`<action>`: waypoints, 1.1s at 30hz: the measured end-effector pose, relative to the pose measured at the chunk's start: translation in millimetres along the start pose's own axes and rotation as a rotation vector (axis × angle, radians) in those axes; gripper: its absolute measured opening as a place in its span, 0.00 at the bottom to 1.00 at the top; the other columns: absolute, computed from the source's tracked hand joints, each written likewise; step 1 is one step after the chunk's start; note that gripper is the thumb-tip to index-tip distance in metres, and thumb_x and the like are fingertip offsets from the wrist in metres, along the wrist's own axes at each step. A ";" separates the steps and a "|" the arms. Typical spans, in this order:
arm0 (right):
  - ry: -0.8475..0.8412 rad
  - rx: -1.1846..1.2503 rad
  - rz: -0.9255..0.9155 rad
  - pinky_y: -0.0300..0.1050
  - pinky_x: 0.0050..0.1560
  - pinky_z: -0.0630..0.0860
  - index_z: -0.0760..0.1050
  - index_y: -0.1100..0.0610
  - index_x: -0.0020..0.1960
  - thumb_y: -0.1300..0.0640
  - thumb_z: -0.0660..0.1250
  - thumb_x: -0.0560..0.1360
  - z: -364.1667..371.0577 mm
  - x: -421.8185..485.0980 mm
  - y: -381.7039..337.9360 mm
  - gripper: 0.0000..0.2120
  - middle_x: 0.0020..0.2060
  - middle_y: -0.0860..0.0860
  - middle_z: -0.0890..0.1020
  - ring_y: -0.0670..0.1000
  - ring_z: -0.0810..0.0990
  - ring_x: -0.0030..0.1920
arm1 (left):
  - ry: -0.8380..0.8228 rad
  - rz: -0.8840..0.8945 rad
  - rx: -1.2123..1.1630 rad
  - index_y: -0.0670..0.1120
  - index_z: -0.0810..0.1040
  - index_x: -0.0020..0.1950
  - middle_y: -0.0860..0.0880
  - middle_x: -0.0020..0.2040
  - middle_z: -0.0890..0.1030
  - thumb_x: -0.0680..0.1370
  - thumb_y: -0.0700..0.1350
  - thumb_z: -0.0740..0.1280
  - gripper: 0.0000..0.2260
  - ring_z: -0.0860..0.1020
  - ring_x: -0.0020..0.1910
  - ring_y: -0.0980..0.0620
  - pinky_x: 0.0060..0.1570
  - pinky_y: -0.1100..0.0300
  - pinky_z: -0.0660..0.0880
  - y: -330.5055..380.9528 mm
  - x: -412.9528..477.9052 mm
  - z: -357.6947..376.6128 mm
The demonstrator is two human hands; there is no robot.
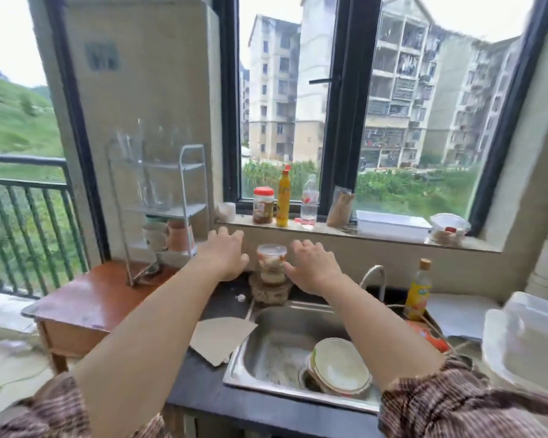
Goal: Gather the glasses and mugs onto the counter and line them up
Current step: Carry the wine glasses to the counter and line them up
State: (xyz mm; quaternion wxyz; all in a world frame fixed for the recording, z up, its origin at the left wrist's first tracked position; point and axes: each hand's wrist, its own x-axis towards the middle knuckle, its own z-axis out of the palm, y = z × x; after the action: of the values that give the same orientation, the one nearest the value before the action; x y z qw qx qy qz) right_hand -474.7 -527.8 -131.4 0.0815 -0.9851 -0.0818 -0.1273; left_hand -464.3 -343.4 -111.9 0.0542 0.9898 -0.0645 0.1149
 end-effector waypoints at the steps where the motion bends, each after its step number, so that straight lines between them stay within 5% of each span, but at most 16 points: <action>1: 0.021 0.011 -0.015 0.60 0.62 0.69 0.66 0.57 0.68 0.46 0.59 0.78 1.3 24.5 -9.5 0.23 0.65 0.56 0.73 0.59 0.69 0.66 | 0.016 -0.023 0.003 0.46 0.62 0.72 0.39 0.67 0.67 0.77 0.53 0.60 0.25 0.65 0.67 0.39 0.64 0.43 0.67 -15.8 19.5 -6.0; 23: 0.258 0.070 -0.177 0.55 0.57 0.69 0.66 0.57 0.65 0.45 0.58 0.78 15.5 453.6 -214.9 0.22 0.61 0.56 0.74 0.57 0.70 0.61 | 0.423 -0.062 -0.403 0.46 0.72 0.64 0.42 0.63 0.73 0.76 0.46 0.63 0.16 0.72 0.61 0.45 0.57 0.55 0.68 -323.7 360.5 -50.8; 33: 0.317 0.259 0.023 0.54 0.56 0.72 0.68 0.58 0.62 0.46 0.63 0.75 12.0 587.4 -250.8 0.22 0.60 0.55 0.75 0.56 0.73 0.59 | 0.402 -0.052 -0.782 0.52 0.50 0.76 0.38 0.68 0.67 0.77 0.48 0.63 0.32 0.66 0.67 0.39 0.62 0.48 0.65 -351.2 491.0 -35.0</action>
State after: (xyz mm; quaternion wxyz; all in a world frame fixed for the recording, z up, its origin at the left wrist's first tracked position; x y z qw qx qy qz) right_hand 43.1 -199.0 47.4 0.2209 -0.9350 -0.0722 -0.2681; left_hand 51.1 -49.5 4.5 0.4389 0.8542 -0.0664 0.2708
